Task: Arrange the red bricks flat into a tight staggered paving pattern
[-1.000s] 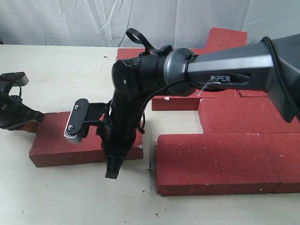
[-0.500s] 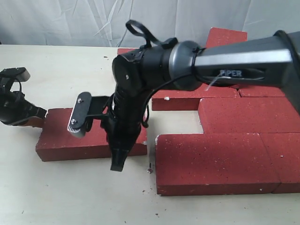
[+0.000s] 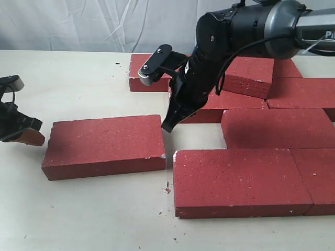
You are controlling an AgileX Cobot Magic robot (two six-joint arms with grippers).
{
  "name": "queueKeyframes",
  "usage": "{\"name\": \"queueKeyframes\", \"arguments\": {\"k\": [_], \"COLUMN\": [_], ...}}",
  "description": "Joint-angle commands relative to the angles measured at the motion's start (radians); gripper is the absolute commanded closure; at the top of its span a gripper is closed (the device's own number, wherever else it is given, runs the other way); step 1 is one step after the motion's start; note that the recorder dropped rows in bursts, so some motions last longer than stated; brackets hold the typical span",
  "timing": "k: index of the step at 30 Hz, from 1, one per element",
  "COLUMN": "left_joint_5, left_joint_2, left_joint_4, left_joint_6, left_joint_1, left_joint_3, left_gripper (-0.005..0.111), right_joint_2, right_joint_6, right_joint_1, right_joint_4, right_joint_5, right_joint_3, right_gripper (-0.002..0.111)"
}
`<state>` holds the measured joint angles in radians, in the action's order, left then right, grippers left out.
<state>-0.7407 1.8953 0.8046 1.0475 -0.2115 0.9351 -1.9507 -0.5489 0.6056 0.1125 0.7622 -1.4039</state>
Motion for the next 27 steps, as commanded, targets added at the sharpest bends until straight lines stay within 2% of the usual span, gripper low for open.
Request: {"name": "queueKeyframes", "arguments": {"k": [1,16,21,24,27], "left_joint_5": [0.017,0.021,0.039,0.095,0.122], "left_joint_2": [0.024,0.024,0.024,0.024,0.024], "left_joint_4": [-0.001,0.074,0.077,0.077,0.082], "left_joint_6": [0.009,0.053,0.061,0.063,0.063], "left_joint_1": [0.041,0.047,0.096,0.136,0.145], "left_joint_3": [0.005,0.010,0.010,0.010,0.010], "left_gripper": [0.107,0.107,0.107,0.107,0.107], "right_joint_2": [-0.053,-0.117,-0.117,-0.117,-0.117], "right_joint_6": [-0.001,-0.041,-0.041,-0.041,-0.041], "right_joint_1": [-0.009,-0.007,-0.007,-0.007,-0.007], "right_joint_4": [0.008,0.059,0.092,0.092,0.067], "right_joint_5": [-0.040,-0.079,-0.078,-0.077,-0.071], "right_joint_3": [0.008,-0.013,-0.029,-0.029,-0.029], "right_gripper": [0.109,0.109,0.109,0.109,0.109]}}
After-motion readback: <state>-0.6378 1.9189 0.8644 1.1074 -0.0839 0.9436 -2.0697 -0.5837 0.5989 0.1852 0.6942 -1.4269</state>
